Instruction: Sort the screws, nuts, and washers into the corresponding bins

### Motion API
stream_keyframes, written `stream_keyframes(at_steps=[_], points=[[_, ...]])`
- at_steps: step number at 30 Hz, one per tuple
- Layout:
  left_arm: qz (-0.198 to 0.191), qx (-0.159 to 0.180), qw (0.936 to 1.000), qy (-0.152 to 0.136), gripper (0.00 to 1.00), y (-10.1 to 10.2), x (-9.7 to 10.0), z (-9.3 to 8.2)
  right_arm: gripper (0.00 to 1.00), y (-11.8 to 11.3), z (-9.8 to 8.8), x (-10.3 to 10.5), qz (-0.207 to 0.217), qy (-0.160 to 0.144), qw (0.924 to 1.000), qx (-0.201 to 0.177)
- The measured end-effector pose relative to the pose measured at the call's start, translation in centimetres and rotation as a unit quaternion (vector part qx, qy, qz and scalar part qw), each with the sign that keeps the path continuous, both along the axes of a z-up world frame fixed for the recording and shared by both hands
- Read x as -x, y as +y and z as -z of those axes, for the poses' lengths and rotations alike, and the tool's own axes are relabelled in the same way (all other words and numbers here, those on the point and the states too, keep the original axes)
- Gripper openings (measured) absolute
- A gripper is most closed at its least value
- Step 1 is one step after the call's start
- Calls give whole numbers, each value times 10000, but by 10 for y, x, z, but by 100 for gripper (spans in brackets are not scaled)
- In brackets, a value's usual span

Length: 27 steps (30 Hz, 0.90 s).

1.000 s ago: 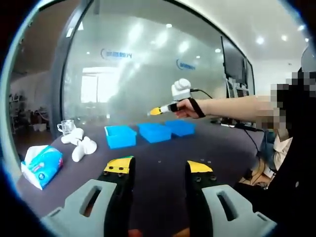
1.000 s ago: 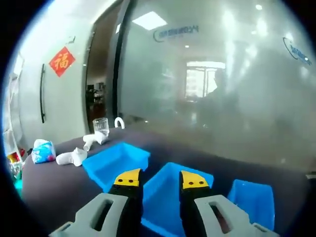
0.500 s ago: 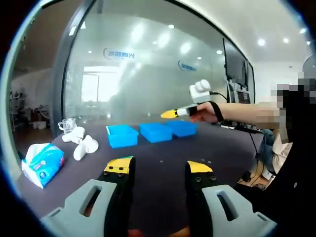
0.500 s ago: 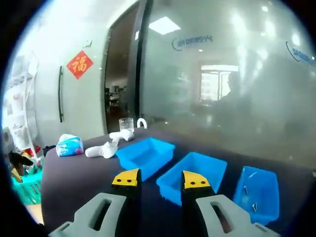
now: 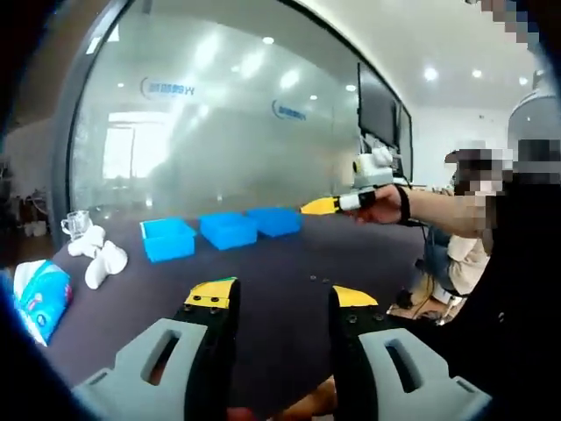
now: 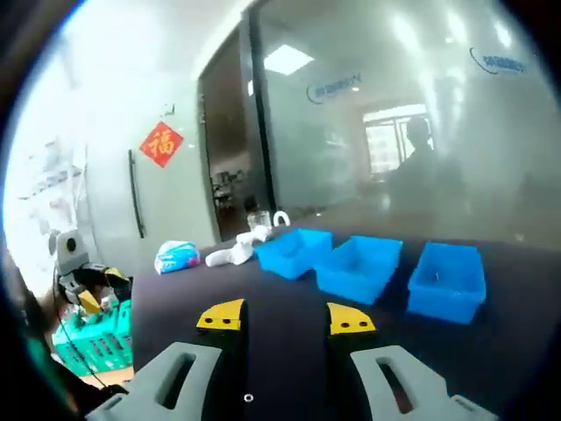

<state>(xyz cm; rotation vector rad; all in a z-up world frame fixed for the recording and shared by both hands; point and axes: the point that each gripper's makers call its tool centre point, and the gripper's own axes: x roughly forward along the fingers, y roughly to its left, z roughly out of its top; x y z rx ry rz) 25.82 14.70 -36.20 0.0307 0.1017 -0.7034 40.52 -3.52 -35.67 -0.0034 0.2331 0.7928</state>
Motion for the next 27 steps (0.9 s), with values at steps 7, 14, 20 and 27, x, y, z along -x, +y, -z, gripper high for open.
stream_keyframes(at_steps=[7, 14, 20, 27], points=[[565, -133, 9982, 139, 39, -26, 11, 7, 30, -12, 17, 41, -581, -61, 9969, 523], [655, -249, 9971, 282, 39, -31, 6, 10, 30, -17, 27, 64, -1222, 82, 9850, 1214], [678, -285, 9968, 305, 39, -33, 6, 9, 27, -16, 39, 79, -1879, 319, 9620, 1956], [787, -413, 9955, 331, 39, -40, 9, 11, 26, -4, 54, 88, -2492, 559, 9276, 2726]])
